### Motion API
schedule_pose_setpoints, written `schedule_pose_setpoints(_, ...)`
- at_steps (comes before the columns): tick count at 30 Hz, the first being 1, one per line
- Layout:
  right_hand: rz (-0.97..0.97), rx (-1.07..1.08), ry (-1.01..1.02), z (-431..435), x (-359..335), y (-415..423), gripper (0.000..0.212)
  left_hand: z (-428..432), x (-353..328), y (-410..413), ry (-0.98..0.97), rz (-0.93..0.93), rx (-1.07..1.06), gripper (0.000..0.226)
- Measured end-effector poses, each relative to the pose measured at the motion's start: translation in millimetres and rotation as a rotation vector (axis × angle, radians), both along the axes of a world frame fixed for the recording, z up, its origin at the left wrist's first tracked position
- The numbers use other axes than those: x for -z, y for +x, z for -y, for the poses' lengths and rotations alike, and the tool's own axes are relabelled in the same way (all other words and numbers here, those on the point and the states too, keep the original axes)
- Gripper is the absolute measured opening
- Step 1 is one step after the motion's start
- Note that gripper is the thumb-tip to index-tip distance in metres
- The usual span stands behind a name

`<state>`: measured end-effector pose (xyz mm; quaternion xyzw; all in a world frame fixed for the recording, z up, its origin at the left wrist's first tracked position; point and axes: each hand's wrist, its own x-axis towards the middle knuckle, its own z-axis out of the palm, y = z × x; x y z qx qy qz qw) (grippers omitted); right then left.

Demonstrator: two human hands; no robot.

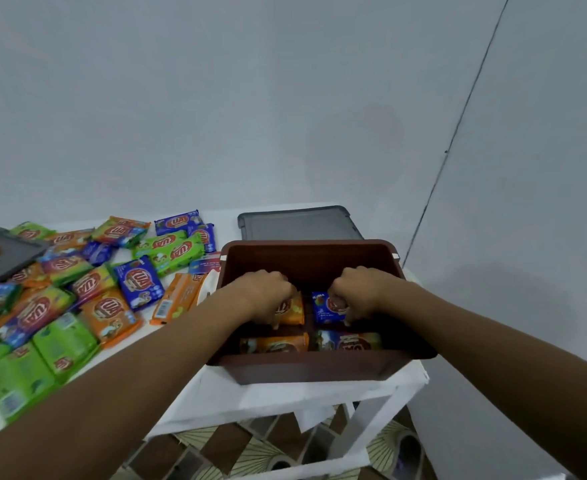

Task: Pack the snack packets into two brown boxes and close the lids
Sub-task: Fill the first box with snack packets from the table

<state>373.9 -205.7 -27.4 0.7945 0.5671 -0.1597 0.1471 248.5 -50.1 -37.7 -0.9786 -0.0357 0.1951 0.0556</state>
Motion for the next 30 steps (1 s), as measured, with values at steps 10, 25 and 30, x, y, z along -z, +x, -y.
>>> schedule_pose_setpoints(10, 0.036, 0.068, 0.089, -8.0, -8.5, 0.2, 0.020, -15.4, -17.8, -16.3, 0.173, 0.083, 0.131, 0.032)
schedule_pose_setpoints(25, 0.038, -0.160, 0.512, -150.6, -54.0, -140.9, 0.013, -187.2, -6.1, -236.6, -0.120, 0.306, -0.259, 0.052)
schedule_pose_setpoints(30, 0.021, -0.158, 0.284, -200.7, -28.1, -197.7, 0.026, -217.5, 16.5, -289.1, -0.229, 0.128, -0.281, 0.086)
